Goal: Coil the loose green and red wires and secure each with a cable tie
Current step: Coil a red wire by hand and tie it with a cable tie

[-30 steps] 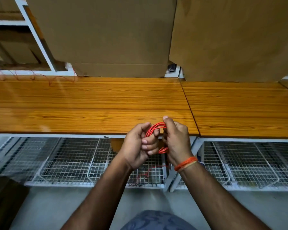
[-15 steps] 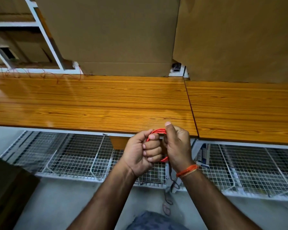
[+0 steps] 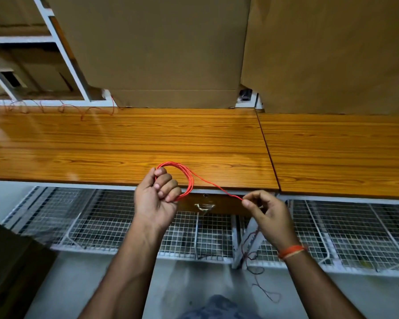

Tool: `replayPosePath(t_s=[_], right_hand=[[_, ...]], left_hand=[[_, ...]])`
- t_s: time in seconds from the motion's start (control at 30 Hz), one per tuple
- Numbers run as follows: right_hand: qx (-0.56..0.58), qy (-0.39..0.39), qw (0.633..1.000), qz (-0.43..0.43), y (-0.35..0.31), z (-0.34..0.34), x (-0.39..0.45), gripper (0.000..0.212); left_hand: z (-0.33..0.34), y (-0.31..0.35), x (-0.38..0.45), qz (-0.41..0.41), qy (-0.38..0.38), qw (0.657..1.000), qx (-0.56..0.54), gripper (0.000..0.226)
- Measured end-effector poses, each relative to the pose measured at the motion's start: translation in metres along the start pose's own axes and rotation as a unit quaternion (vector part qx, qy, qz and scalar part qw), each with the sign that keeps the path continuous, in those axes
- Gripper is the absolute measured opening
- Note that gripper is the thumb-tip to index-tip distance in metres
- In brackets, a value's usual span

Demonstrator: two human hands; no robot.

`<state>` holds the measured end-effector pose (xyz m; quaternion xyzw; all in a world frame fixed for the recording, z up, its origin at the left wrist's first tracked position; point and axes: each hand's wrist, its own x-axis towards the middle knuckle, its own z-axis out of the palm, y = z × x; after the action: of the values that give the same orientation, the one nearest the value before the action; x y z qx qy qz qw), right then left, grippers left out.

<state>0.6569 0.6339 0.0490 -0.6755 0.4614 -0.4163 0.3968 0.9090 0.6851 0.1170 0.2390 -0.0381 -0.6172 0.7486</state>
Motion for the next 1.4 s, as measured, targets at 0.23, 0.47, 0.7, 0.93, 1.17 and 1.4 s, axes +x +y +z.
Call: replayPosePath(t_s=[0.23, 0.47, 0.7, 0.93, 1.17, 1.4], right_hand=[[-0.186, -0.157, 0.937, -0.252, -0.052, 0.023, -0.002, 0.016], [-0.153, -0.108, 0.928, -0.323, -0.095, 0.04, 0.007, 0.015], [-0.133, -0.093, 0.94, -0.299, -0.107, 0.041, 0.028, 0.005], [-0.107, -0.063, 0.968, -0.217, -0.097, 0.039, 0.031, 0.016], [-0.195, -0.125, 0.962, -0.143, -0.095, 0.032, 0.035, 0.024], [-0.113, -0.373, 0.921, -0.018, -0.106, 0.01, 0.032, 0.014]], left_hand=[[-0.003, -0.01, 0.004, 0.112, 0.009, 0.98, 0.165, 0.033], [-0.016, -0.022, -0.009, 0.183, -0.089, 0.835, 0.512, 0.041], [-0.02, -0.013, -0.015, 0.092, -0.18, 0.832, 0.517, 0.031], [-0.021, 0.0, -0.02, -0.027, -0.25, 0.886, 0.39, 0.016], [-0.031, 0.001, -0.017, 0.082, -0.239, 0.739, 0.624, 0.032], [-0.035, -0.006, -0.016, 0.15, -0.175, 0.684, 0.692, 0.039]])
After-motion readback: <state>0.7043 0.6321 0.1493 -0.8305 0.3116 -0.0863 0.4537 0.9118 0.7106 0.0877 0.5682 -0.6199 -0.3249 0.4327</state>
